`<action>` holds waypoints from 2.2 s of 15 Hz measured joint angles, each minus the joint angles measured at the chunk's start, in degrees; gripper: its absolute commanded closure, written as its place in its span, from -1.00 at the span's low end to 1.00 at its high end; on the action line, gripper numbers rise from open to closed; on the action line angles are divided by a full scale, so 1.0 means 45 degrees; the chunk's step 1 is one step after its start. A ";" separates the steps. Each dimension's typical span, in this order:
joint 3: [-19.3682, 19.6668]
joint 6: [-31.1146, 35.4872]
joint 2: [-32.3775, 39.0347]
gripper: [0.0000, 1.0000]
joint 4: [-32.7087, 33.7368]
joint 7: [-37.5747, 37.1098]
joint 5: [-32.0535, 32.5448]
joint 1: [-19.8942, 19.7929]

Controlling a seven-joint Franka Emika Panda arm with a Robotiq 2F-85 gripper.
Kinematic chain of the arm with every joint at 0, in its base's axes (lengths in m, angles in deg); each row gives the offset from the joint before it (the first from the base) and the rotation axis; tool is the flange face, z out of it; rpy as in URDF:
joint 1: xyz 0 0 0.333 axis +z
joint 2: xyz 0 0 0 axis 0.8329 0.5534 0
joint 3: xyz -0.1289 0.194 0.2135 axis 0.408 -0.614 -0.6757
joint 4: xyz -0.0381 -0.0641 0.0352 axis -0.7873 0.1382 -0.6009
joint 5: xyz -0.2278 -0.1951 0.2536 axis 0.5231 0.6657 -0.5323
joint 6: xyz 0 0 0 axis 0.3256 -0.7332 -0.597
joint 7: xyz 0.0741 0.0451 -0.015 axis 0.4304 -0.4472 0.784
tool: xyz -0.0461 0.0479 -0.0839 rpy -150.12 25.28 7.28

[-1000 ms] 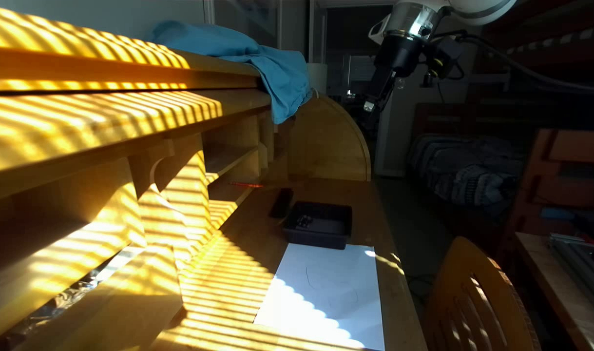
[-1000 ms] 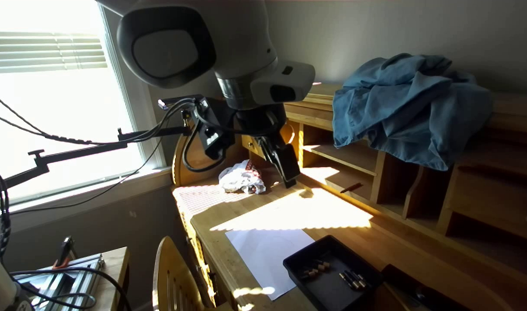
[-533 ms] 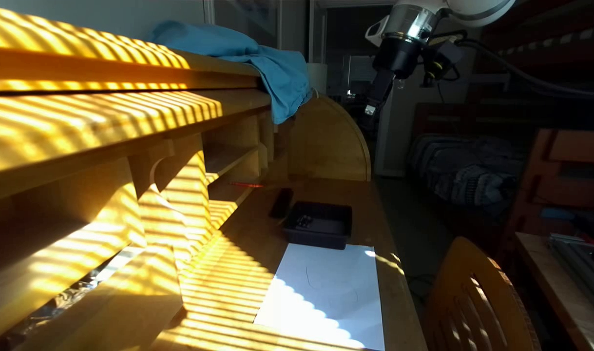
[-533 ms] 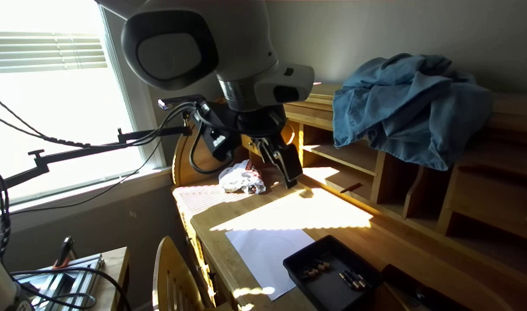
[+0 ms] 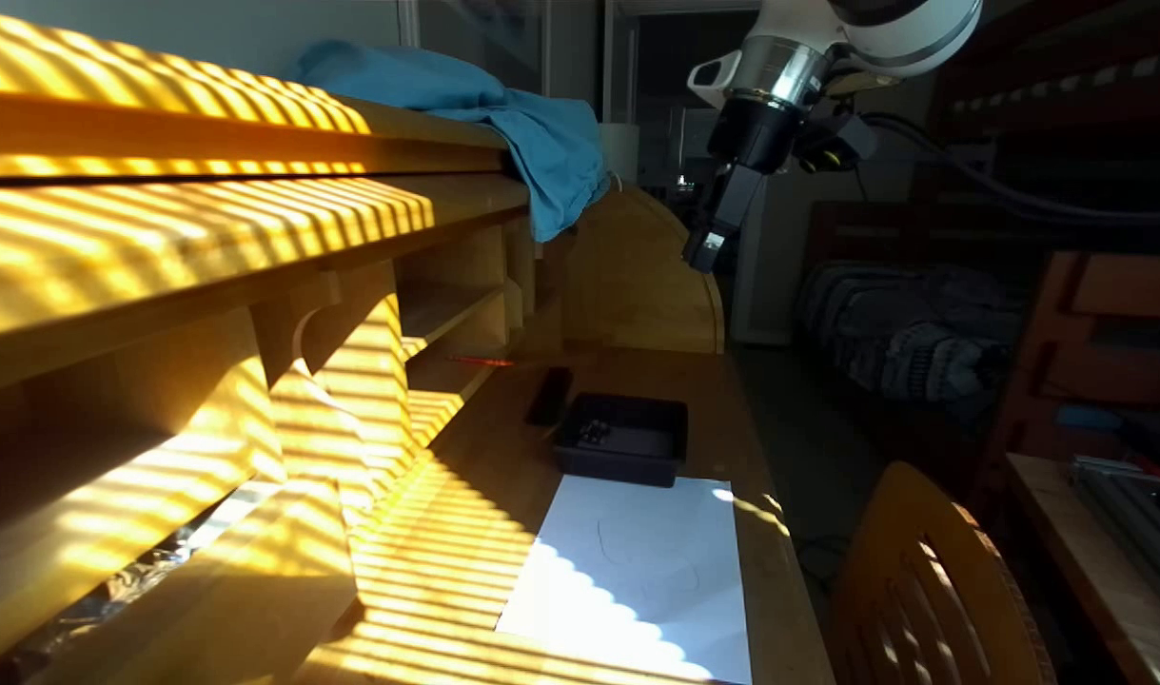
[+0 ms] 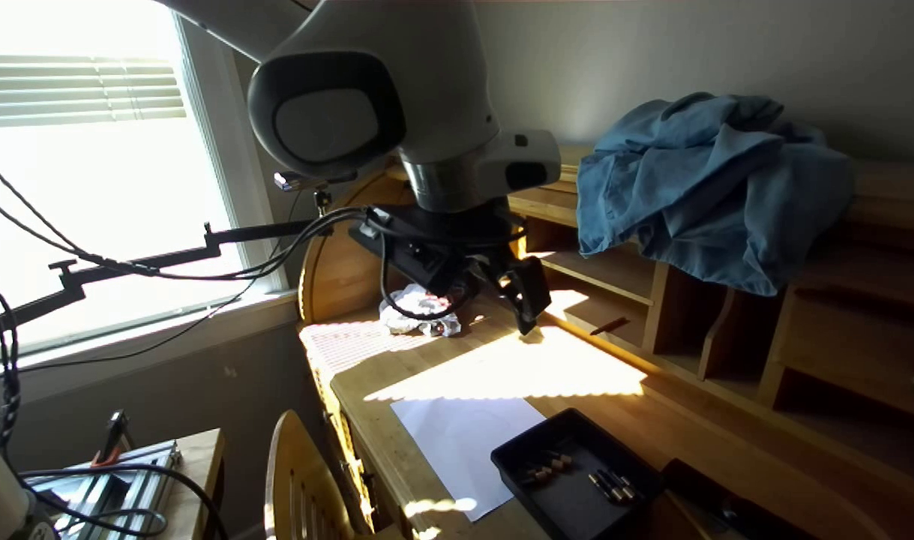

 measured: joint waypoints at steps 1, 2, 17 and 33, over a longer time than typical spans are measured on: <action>-0.0015 0.0454 0.0191 -1.00 0.0038 0.0103 -0.0016 0.0000; -0.0046 0.1063 0.0387 -1.00 0.0049 0.0205 -0.0055 0.0000; -0.0273 0.3688 0.1730 -1.00 0.0073 0.1365 -0.2408 0.0209; -0.0301 0.4278 0.3220 -1.00 0.1072 0.4275 -0.5976 0.0348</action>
